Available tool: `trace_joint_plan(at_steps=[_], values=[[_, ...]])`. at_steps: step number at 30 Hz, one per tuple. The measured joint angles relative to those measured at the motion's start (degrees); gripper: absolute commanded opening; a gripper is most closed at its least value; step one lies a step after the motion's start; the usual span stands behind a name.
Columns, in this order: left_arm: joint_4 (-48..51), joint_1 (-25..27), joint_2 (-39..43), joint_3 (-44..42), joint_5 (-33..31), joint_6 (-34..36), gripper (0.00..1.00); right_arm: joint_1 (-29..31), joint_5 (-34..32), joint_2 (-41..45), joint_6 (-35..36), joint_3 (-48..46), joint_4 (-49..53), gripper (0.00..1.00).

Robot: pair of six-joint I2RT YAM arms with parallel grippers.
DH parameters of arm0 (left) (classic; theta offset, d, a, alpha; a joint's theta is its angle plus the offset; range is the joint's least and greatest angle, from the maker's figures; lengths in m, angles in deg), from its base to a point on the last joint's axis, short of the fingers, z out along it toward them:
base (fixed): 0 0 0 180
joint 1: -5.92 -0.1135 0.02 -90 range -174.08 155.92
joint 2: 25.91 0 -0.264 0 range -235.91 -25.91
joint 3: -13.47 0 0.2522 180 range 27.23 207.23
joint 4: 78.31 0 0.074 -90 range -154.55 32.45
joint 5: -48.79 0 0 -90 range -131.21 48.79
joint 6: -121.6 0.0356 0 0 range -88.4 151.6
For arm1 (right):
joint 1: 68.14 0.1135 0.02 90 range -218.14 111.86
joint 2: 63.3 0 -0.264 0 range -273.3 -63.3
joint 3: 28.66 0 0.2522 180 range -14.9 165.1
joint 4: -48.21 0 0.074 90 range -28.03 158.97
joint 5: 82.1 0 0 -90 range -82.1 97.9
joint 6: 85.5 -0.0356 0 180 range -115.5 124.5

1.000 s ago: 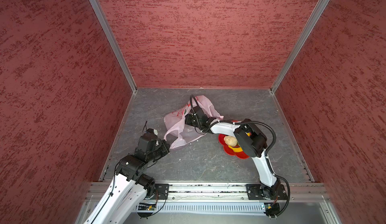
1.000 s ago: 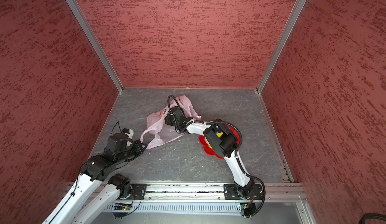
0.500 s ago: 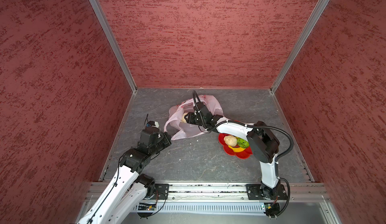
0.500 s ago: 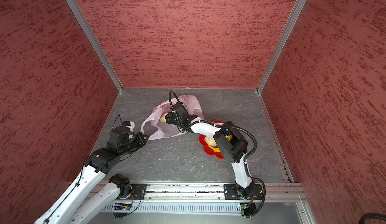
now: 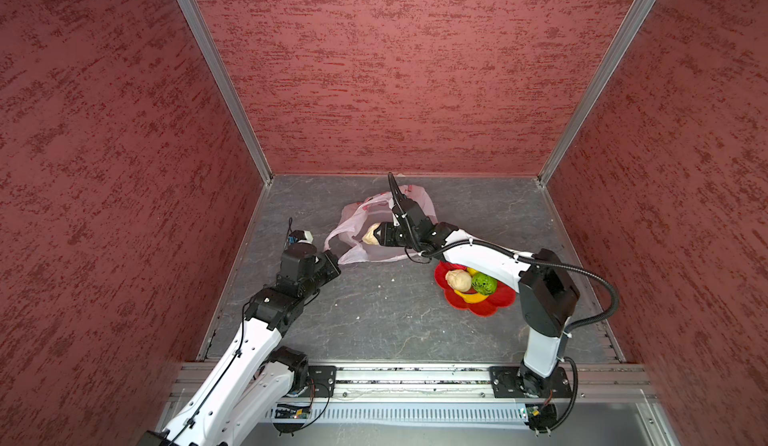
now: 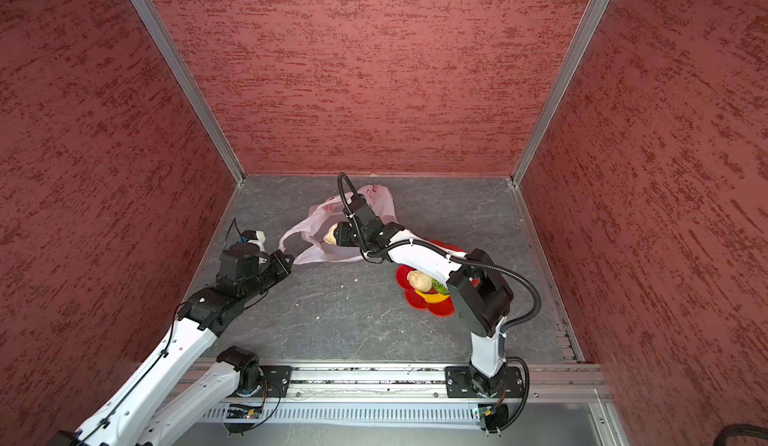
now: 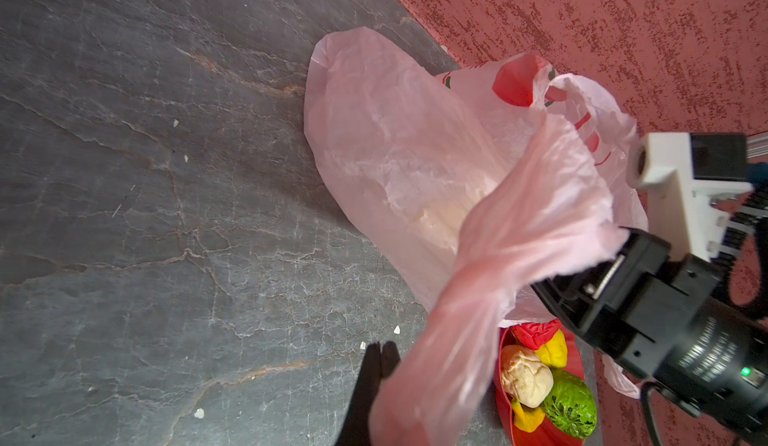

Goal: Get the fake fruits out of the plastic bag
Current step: 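Lift the cream bun out of the bag and carry it over the red plate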

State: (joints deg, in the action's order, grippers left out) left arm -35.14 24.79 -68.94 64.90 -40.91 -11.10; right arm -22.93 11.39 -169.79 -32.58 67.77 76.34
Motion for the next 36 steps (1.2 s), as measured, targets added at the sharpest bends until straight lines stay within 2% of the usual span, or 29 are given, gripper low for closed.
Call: trace_joint_plan(at_steps=[8, 16, 24, 28, 36], values=[[-3.9, -1.3, -3.2, 0.7, -0.2, 1.0, 0.0, 0.0, 2.4, 2.6, 3.1, 2.8, 4.6, 0.18], [-7.4, -3.7, -8.6, 5.9, -0.5, 4.6, 0.0, 0.0, 2.8, 5.8, 6.8, 7.5, 11.5, 0.18], [-9.4, -11.3, -10.3, 8.9, -0.1, 8.0, 0.0, -1.2, -1.0, 16.7, 8.0, 7.4, 17.6, 0.18], [-10.8, -15.2, -10.5, 9.2, 1.0, 9.1, 0.0, -3.5, -4.0, 23.9, 7.5, 3.8, 20.6, 0.17], [-13.7, -17.5, -13.3, 9.3, 3.9, 9.5, 0.0, -8.6, -10.2, 36.3, 4.8, -4.5, 28.1, 0.17]])
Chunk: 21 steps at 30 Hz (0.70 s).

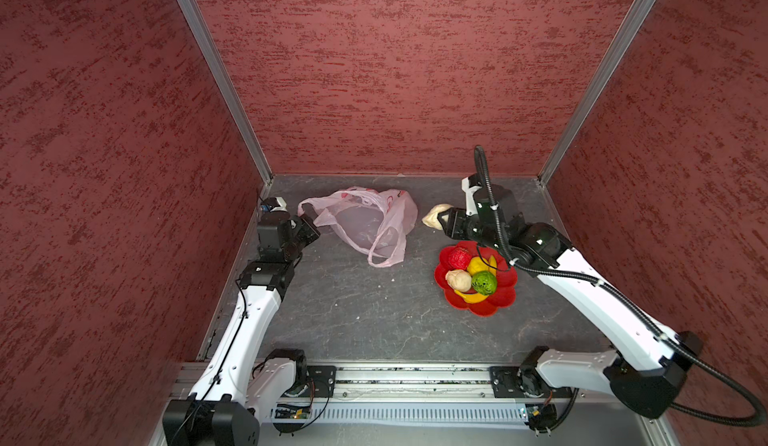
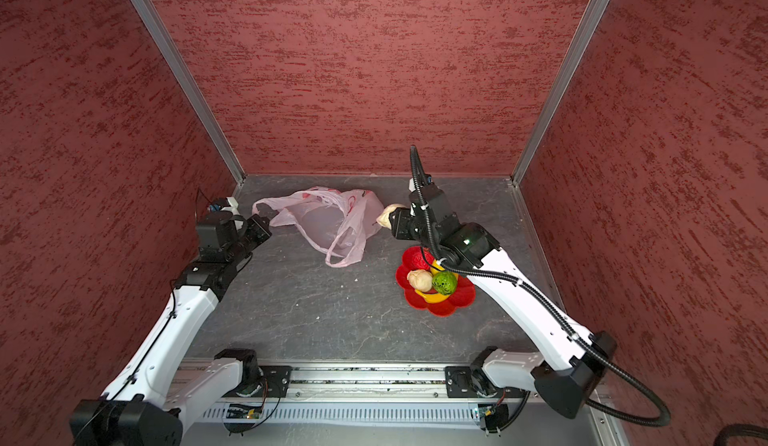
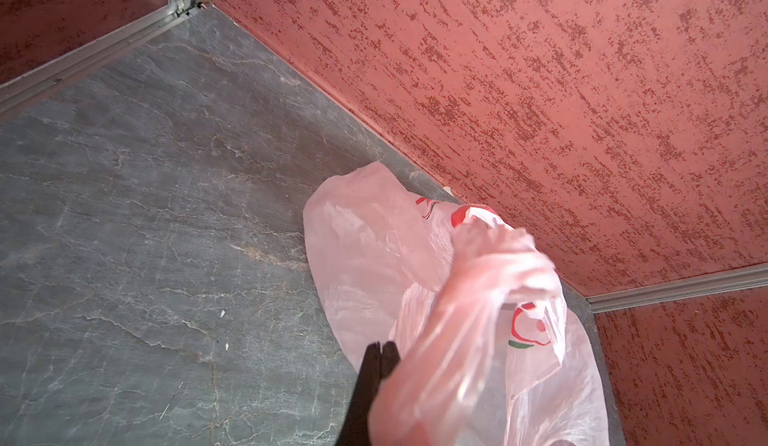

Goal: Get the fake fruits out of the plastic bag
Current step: 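Lift the cream bun out of the bag and carry it over the red plate, then lower the cream bun onto the red plate and open the right gripper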

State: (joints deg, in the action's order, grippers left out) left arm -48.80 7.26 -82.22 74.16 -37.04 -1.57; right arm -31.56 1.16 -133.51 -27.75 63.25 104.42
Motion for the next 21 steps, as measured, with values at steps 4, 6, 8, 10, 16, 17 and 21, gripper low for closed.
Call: trace_joint_plan(at_steps=[4, 6, 8, 10, 16, 17, 21], values=[[-0.5, -0.1, -0.7, 0.0, 1.7, -0.2, 0.0, -3.7, -2.4, 4.0, -0.8, -4.2, 3.0, 0.17], [-0.6, -0.1, -0.7, 0.0, 2.2, -0.4, 0.0, -5.4, -2.8, 4.9, -0.8, -6.2, 3.9, 0.17], [-0.8, -0.1, -0.7, 0.0, 2.8, -0.6, 0.0, -7.2, -2.8, 5.0, -0.7, -8.4, 4.7, 0.17], [-0.8, -0.1, -0.7, 0.0, 3.3, -0.7, 0.0, -8.5, -2.4, 4.6, -0.4, -9.9, 5.2, 0.17], [-0.8, -0.1, -1.5, 0.0, 4.8, -0.9, 0.0, -10.1, -0.3, 0.1, 0.8, -12.8, 5.4, 0.17], [-0.8, -0.1, -1.8, 0.0, 4.9, -0.9, 0.0, -10.1, 0.2, -0.8, 1.0, -13.4, 5.3, 0.17], [-0.8, -0.1, -2.4, 0.0, 5.3, -1.0, 0.0, -10.2, 1.8, -2.6, 1.2, -16.1, 5.0, 0.18]])
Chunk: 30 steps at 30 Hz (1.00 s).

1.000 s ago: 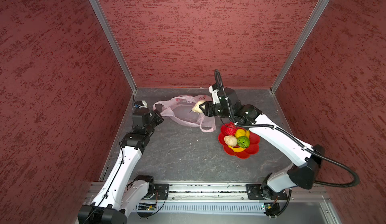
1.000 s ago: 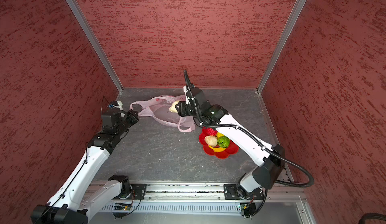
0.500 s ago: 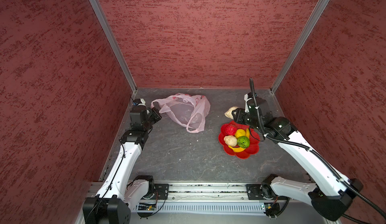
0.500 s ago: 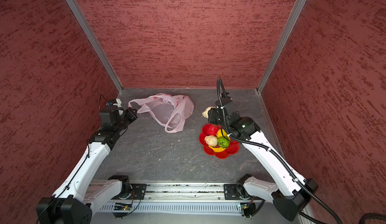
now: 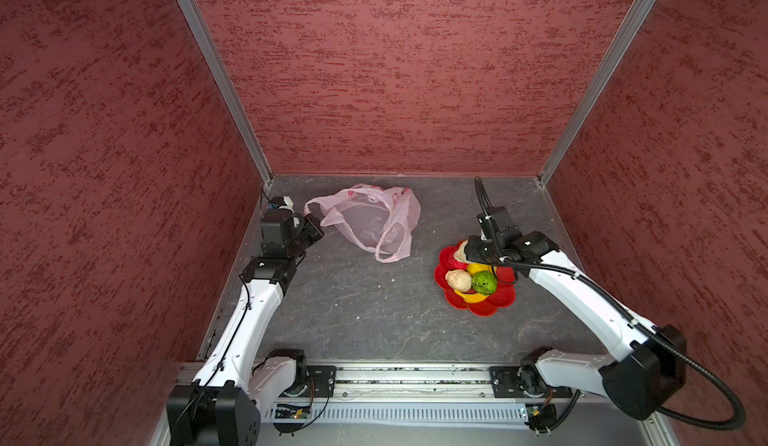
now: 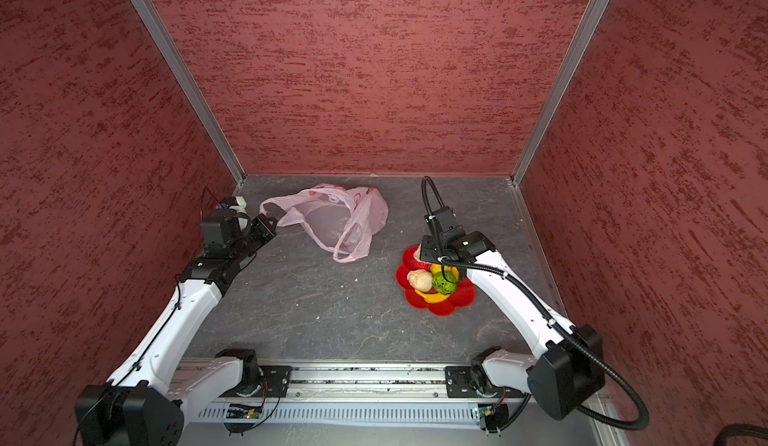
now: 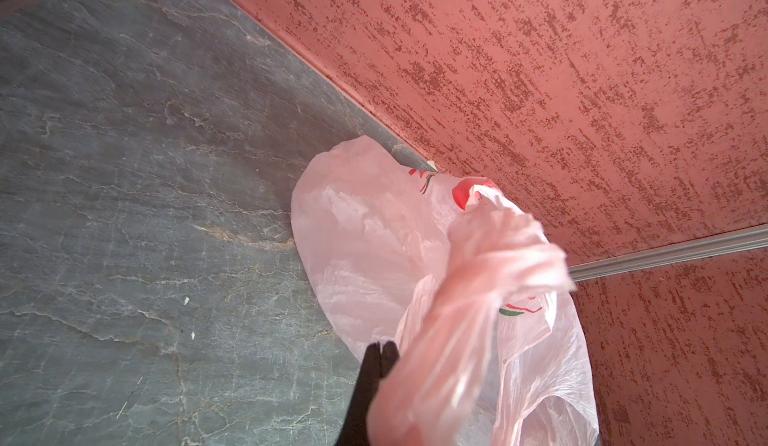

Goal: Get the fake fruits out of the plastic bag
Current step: 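Lower the cream bun onto the red plate and open the right gripper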

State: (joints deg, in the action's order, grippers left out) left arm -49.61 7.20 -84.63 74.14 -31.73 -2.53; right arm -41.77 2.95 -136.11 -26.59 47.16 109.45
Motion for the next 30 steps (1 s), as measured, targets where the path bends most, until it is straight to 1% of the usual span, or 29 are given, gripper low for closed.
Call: trace_joint_plan(at_steps=[5, 13, 15, 18, 20, 23, 27, 30], values=[[0.0, 0.0, 0.0, -0.1, 1.0, -0.1, 0.0, -0.1, 1.6, -0.2, -0.4, -2.8, -0.8, 0.2], [-0.9, 0.0, 0.0, -0.2, 1.3, -0.5, 0.0, -0.3, 2.9, -0.2, -1.7, -7.1, -4.3, 0.28], [-1.0, 0.0, -0.1, -0.2, 1.6, -0.6, 0.0, -0.6, 2.9, -0.2, -1.7, -7.6, -5.1, 0.32], [-1.4, 0.0, -0.5, -0.2, 2.0, -0.8, 0.0, -1.0, 2.8, -0.2, -1.9, -8.1, -5.7, 0.42], [-1.6, 0.0, -0.8, -0.2, 2.1, -1.0, 0.0, -1.2, 2.8, -0.2, -1.9, -8.1, -5.8, 0.46], [-1.9, 0.1, -1.2, -0.2, 2.3, -1.0, 0.0, -1.5, 2.5, -0.2, -2.0, -8.1, -5.8, 0.56], [-2.1, 0.3, -1.3, -0.2, 2.3, -1.0, 0.0, -1.8, 1.9, -0.2, -2.1, -8.1, -5.7, 0.65], [-2.2, 0.4, -1.3, -0.2, 2.3, -1.0, 0.0, -1.9, 1.7, -0.2, -2.1, -8.1, -5.7, 0.68]])
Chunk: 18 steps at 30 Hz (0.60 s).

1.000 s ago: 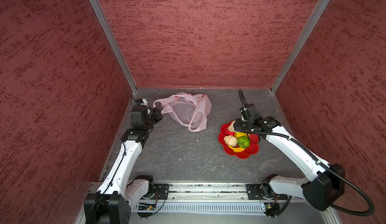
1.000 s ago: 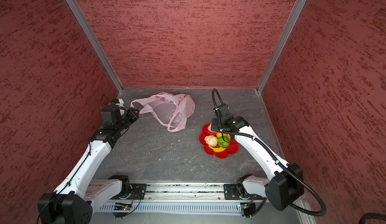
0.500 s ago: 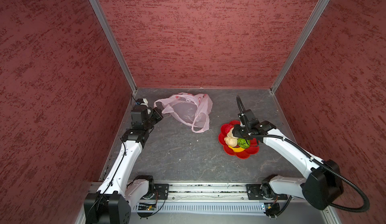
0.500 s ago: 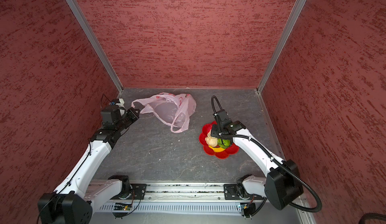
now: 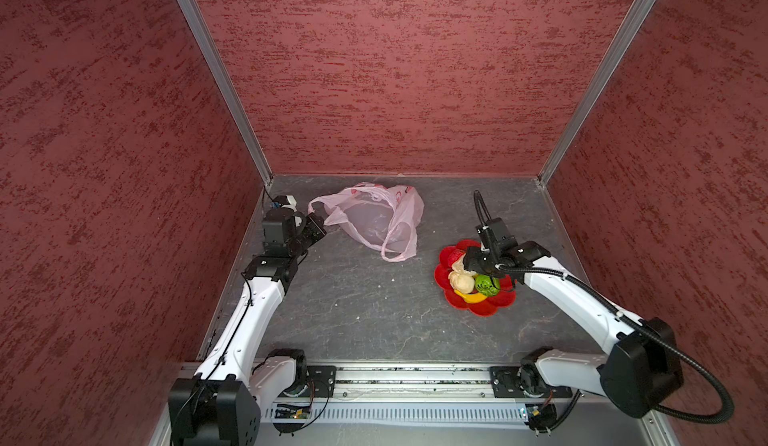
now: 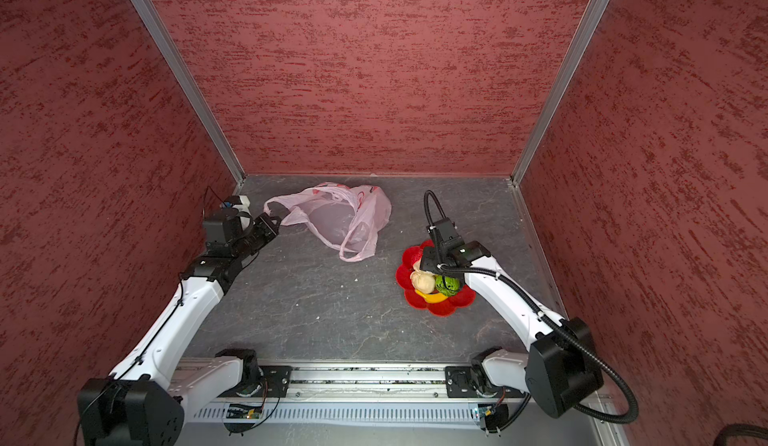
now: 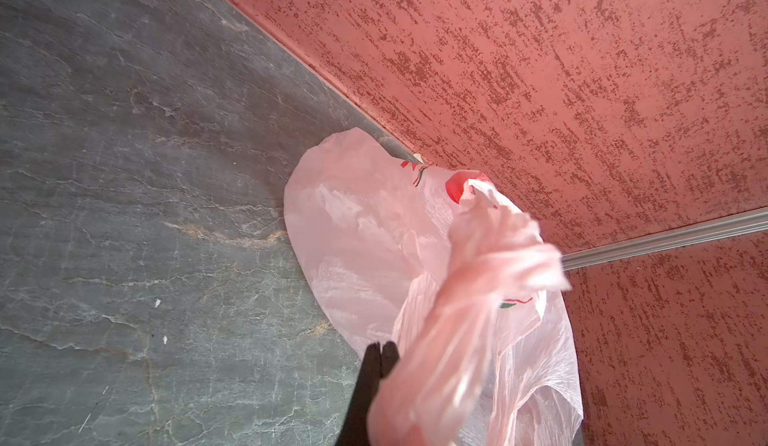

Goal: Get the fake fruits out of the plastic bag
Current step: 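Lower the cream bun onto the red plate and open the right gripper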

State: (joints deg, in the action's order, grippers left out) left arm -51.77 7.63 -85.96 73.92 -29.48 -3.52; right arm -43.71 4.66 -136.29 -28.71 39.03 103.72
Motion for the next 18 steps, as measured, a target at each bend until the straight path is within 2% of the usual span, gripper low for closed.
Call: trace_joint_plan(at_steps=[12, 18], values=[[-5.0, 0.2, -4.7, -0.4, 0.0, 0.0, 0.01, -0.5, -2.6, 0.3, 0.0, 2.0, 2.0, 0.76], [-7.7, 0.2, -10.5, 0.0, 0.0, 0.1, 0.13, -2.9, -4.2, 4.0, 0.3, 5.2, 2.7, 0.8]])
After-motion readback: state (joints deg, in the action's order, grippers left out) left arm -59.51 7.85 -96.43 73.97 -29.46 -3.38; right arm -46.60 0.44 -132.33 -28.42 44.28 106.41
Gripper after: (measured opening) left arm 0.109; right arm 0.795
